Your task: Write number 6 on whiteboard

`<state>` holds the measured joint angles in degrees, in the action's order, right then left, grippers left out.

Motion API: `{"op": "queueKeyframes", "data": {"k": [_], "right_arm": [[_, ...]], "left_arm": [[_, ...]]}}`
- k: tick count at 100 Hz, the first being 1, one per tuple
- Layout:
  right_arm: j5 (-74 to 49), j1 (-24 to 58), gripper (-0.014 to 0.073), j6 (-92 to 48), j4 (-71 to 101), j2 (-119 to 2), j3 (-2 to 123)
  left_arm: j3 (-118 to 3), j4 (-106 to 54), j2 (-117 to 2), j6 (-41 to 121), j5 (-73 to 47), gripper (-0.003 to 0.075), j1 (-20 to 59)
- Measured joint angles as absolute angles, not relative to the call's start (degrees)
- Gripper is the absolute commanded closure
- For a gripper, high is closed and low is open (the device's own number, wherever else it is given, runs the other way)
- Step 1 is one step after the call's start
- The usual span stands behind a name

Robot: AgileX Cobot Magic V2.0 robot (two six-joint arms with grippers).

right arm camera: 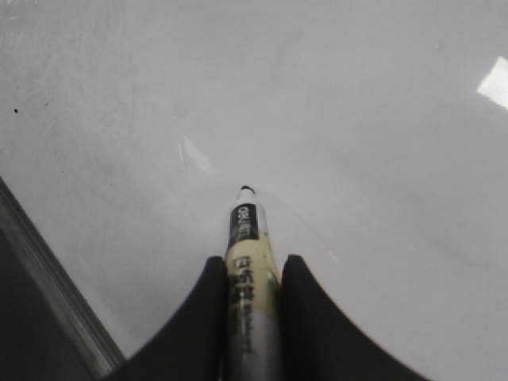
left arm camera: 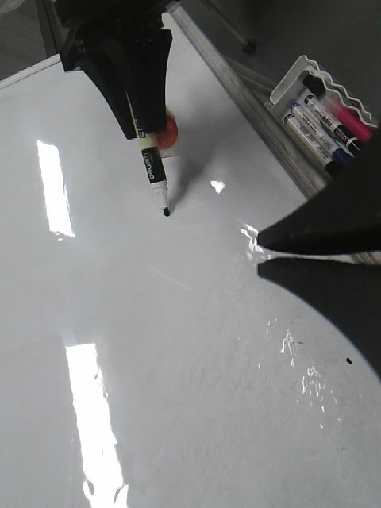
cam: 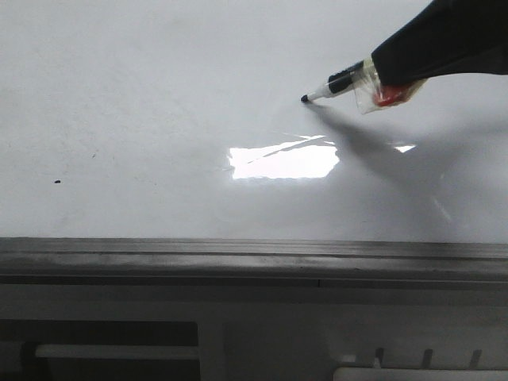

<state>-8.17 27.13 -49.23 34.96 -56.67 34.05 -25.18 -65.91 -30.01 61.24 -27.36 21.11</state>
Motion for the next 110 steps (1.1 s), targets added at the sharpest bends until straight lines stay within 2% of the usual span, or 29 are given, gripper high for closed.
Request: {"op": "queueKeyframes", "data": {"k": [20, 56, 83, 110], "right_arm": [[-9.84, 27.13, 0.0636, -49.23, 35.2, -56.75, 34.16], [-23.2, 27.13, 0.0636, -48.78, 34.53, -57.04, 34.16], [-26.45, 27.49, 0.0636, -33.4, 21.16, -56.79, 34.77], [-26.58, 27.6, 0.0636, -29.17, 19.33, -56.09, 35.28]], "left_arm": [[-25.18, -65.91, -30.01, 61.24, -27.36, 0.0739, 21.11], [-25.18, -65.91, -30.01, 61.24, -27.36, 0.0739, 21.11], [-25.18, -65.91, -30.01, 61.24, -27.23, 0.0739, 21.11], [-25.18, -65.91, -30.01, 61.24, -27.23, 0.0739, 21.11]]}}
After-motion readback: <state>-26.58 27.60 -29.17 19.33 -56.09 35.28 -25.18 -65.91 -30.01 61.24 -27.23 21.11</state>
